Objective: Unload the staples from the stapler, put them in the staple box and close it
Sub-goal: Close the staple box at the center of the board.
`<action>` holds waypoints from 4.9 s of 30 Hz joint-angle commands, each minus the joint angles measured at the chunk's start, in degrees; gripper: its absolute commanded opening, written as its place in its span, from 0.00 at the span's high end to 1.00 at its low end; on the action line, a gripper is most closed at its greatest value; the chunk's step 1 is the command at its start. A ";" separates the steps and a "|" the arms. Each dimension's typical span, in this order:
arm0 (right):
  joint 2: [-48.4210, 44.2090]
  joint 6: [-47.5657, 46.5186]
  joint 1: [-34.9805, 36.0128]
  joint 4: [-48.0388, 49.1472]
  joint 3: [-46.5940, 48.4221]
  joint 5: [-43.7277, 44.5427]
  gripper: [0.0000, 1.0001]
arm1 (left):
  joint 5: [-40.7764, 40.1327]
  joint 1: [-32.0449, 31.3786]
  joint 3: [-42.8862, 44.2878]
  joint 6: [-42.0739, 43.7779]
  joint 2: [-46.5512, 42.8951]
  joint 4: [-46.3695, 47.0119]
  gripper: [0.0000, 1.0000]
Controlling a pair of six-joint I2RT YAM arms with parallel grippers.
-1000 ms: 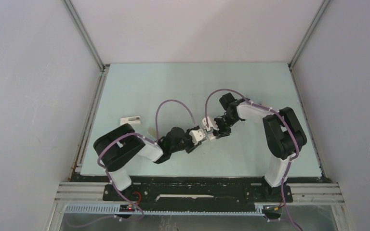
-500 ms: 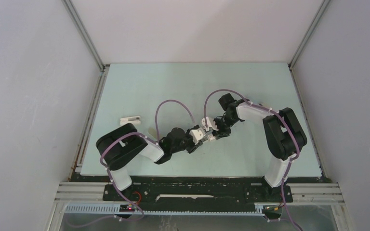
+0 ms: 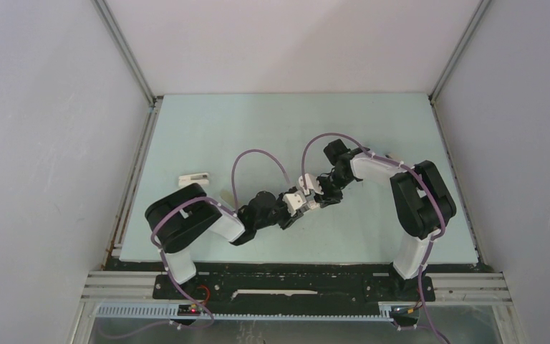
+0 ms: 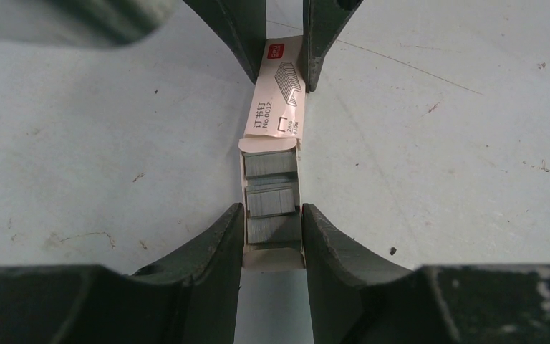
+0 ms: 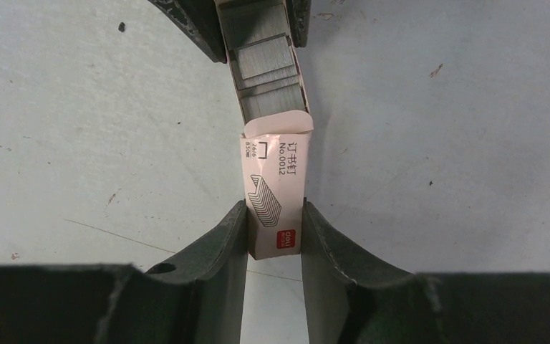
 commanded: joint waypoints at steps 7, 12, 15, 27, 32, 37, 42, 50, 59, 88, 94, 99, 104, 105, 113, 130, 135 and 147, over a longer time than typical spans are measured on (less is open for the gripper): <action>-1.70 0.29 0.95 -1.04 -0.86 -0.53 0.63 | -1.44 -0.55 2.73 -1.74 1.01 3.62 0.60; -1.56 0.67 1.14 -0.91 -0.88 -0.28 0.63 | -0.61 -0.52 2.82 -1.76 0.99 4.46 0.60; -1.57 1.14 1.27 -0.62 -0.87 -0.15 0.63 | -0.38 -0.58 2.91 -1.67 0.95 4.69 0.60; -1.76 5.06 1.75 0.91 -0.84 0.27 0.61 | 0.66 -0.87 2.99 -1.02 1.48 5.30 0.60; -1.91 5.82 1.92 0.45 -0.90 0.10 0.60 | 1.20 -1.16 2.61 0.17 1.59 6.30 0.60; -2.15 5.63 2.11 -0.64 -0.84 -0.39 0.60 | 1.48 -1.52 1.94 2.33 1.18 7.81 0.60; -2.00 6.74 2.09 -1.11 -0.39 -0.76 0.60 | 1.51 -1.83 1.79 3.95 1.23 8.37 0.61; -1.59 10.56 2.12 0.25 -0.22 -0.41 0.60 | 2.35 -2.41 1.07 6.73 1.18 8.70 0.61; -1.16 9.34 2.28 0.92 -0.22 1.04 0.61 | 3.56 -2.53 0.57 7.52 2.50 8.91 0.61; -1.15 7.18 2.76 -0.38 -0.27 1.06 0.59 | -0.95 -1.45 -6.06 1.71 -5.12 11.51 0.20; -0.93 7.23 2.91 -0.26 -0.22 1.30 0.57 | -1.07 -1.49 -6.92 0.91 -4.52 11.99 0.19; -0.92 7.32 2.99 -0.28 -0.25 1.41 0.56 | -1.30 -1.45 -8.06 0.17 -3.22 13.56 0.19; -0.97 7.39 2.99 -0.26 -0.27 1.41 0.55 | -0.96 -1.45 -8.68 -0.91 -1.59 15.30 0.18; -0.93 7.37 2.99 -0.24 -0.23 1.37 0.55 | -0.93 -1.45 -8.67 -1.01 -1.36 15.50 0.18; -0.88 7.32 2.99 -0.37 -0.24 1.40 0.54 | -0.86 -1.45 -8.44 -2.35 0.23 16.51 0.19; -1.15 7.18 2.99 -0.63 -0.28 1.24 0.54 | 1.92 -1.42 -5.29 -3.95 3.64 14.74 0.34; -1.14 7.10 2.99 -0.60 -0.26 1.27 0.54 | 0.53 -1.05 -5.52 -4.18 3.97 14.06 0.40; -1.61 5.89 2.98 -1.35 -0.24 0.75 0.54 | -0.44 -0.11 -4.56 -3.49 4.48 11.03 0.55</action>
